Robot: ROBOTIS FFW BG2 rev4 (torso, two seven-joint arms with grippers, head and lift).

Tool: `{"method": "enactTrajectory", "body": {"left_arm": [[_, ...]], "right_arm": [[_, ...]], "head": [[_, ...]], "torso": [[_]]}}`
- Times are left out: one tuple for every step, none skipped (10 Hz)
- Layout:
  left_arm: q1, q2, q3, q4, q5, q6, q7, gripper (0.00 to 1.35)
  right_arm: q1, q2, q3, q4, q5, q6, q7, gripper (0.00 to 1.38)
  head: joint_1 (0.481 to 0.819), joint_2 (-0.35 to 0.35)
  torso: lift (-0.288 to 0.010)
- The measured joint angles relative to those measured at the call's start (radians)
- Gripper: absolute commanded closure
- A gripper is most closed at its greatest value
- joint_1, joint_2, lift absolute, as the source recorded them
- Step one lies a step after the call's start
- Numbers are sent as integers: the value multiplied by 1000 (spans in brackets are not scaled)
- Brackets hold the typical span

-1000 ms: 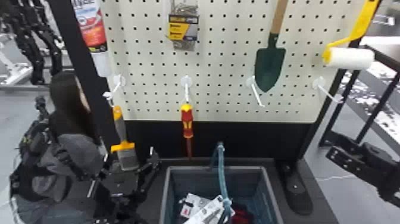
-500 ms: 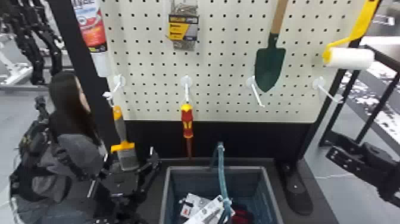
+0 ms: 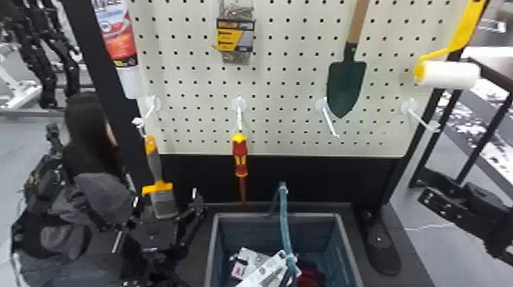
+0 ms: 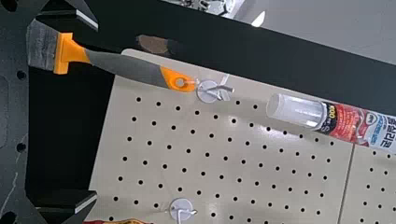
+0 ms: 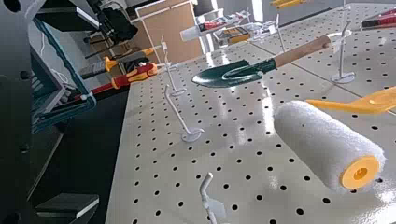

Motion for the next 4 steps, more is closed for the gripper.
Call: {"method": "enactTrajectory", "body": {"left_arm": [[0, 0, 0, 0, 0, 0, 0, -2], [0, 0, 0, 0, 0, 0, 0, -2], [0, 0, 0, 0, 0, 0, 0, -2], [0, 0, 0, 0, 0, 0, 0, -2]], "right_arm": [[0, 0, 0, 0, 0, 0, 0, -2], [0, 0, 0, 0, 0, 0, 0, -2], [0, 0, 0, 0, 0, 0, 0, -2], [0, 0, 0, 0, 0, 0, 0, -2]], "head": [[549, 0], [549, 0], [549, 0], [549, 0]], "torso": [[-100], [-100], [-100], [-100]]}}
